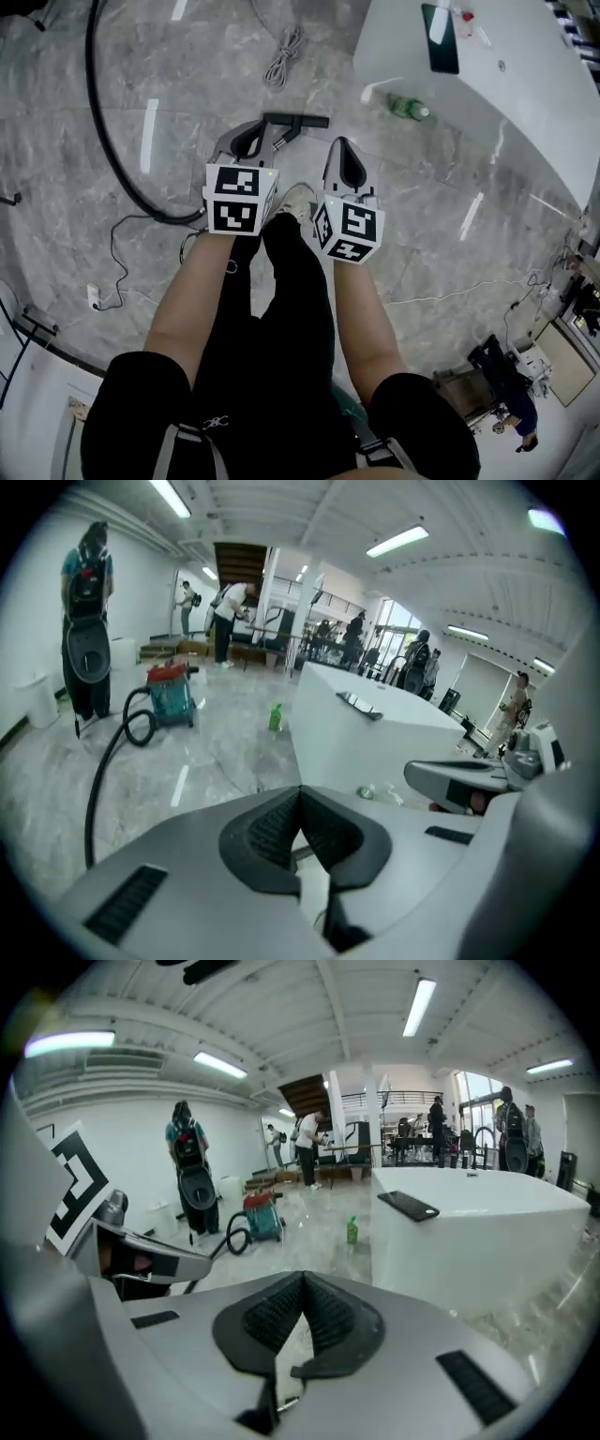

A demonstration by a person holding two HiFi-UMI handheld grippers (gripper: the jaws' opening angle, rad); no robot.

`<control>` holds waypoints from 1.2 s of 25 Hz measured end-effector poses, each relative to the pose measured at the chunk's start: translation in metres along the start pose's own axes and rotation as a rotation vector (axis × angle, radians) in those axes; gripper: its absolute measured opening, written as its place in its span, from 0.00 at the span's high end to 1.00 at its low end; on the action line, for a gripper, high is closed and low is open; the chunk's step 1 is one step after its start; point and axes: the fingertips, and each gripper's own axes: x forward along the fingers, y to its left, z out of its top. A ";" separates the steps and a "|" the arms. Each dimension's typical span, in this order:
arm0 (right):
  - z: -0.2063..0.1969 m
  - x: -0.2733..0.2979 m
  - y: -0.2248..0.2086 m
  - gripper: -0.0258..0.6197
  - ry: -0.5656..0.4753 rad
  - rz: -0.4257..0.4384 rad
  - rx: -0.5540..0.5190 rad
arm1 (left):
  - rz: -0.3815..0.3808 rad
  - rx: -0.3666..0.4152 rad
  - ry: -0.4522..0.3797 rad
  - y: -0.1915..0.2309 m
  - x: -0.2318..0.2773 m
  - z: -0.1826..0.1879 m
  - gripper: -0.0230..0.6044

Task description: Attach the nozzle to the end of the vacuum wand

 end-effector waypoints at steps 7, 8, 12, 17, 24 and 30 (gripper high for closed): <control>0.166 -0.141 -0.026 0.94 -0.141 -0.053 0.080 | -0.120 0.105 -0.132 -0.124 -0.135 0.174 0.95; 0.192 -0.162 -0.038 0.94 -0.180 -0.082 0.103 | -0.149 0.117 -0.162 -0.144 -0.156 0.200 0.95; 0.284 -0.236 -0.070 0.94 -0.353 -0.147 0.201 | -0.193 0.191 -0.295 -0.200 -0.233 0.285 0.95; 0.375 -0.305 -0.074 0.94 -0.501 -0.062 0.220 | -0.192 0.304 -0.394 -0.242 -0.290 0.336 0.95; 0.430 -0.348 -0.077 0.94 -0.619 -0.025 0.155 | -0.185 0.349 -0.485 -0.277 -0.319 0.376 0.95; 0.453 -0.354 -0.074 0.94 -0.670 -0.016 0.119 | -0.193 0.363 -0.535 -0.281 -0.327 0.398 0.95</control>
